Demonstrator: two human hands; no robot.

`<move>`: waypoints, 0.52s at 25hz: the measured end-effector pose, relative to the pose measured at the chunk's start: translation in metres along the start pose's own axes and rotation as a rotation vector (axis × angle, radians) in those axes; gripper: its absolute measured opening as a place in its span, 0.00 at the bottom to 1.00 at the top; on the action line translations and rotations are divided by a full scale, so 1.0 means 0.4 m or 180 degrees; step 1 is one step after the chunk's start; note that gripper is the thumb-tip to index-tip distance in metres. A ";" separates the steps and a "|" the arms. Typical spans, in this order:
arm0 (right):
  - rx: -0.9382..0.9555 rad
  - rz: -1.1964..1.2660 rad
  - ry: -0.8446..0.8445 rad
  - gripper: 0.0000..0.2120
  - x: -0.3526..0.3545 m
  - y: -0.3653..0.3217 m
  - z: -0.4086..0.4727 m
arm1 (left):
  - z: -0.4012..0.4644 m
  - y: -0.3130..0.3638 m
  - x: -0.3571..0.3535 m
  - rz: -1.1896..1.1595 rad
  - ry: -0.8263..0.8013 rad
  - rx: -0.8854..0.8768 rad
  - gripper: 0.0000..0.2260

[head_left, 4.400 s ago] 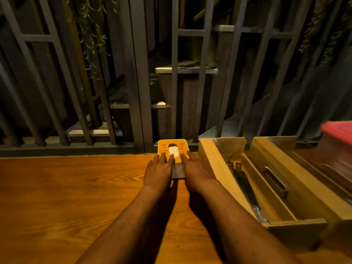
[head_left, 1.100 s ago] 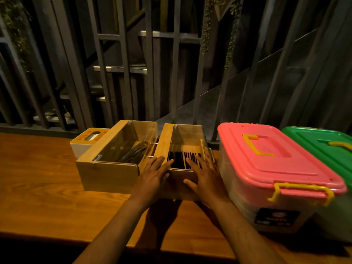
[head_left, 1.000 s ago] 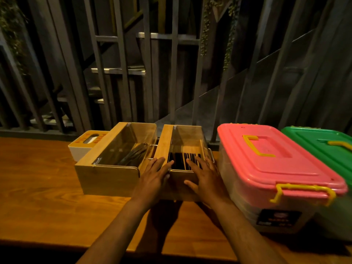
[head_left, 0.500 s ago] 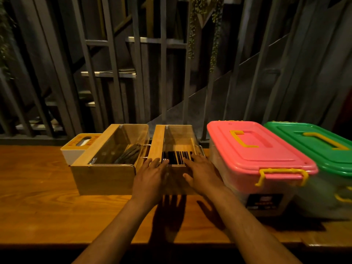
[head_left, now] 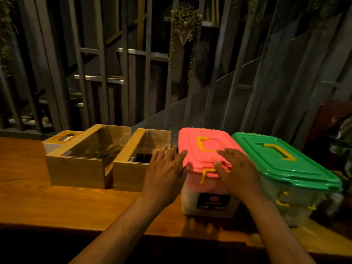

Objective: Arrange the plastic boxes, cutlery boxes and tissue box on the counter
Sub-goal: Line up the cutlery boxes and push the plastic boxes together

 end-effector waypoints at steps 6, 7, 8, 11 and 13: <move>0.0516 -0.0394 -0.0764 0.36 -0.013 0.145 -0.061 | 0.008 0.190 -0.127 0.0193 -0.0310 0.0104 0.25; 0.0616 -0.0417 -0.0761 0.36 -0.016 0.149 -0.053 | 0.007 0.192 -0.135 0.0220 -0.0242 0.0113 0.23; 0.0680 -0.0431 -0.0789 0.36 -0.019 0.151 -0.044 | 0.004 0.190 -0.139 0.0222 -0.0165 0.0110 0.22; 0.0761 -0.0554 -0.0934 0.37 -0.024 0.150 -0.016 | 0.005 0.179 -0.146 0.0217 -0.0069 0.0088 0.20; 0.0791 -0.0648 -0.0943 0.38 -0.027 0.150 0.003 | 0.020 0.178 -0.157 0.0205 -0.0123 0.0071 0.20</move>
Point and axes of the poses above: each hand's wrist, its own z-axis towards the middle knuckle, its own x-axis out of the back of the hand, y = z × x, the point moved 6 cm from there along z, towards the middle knuckle, and after that the axes turned 1 degree about y, right-handed, at the moved point
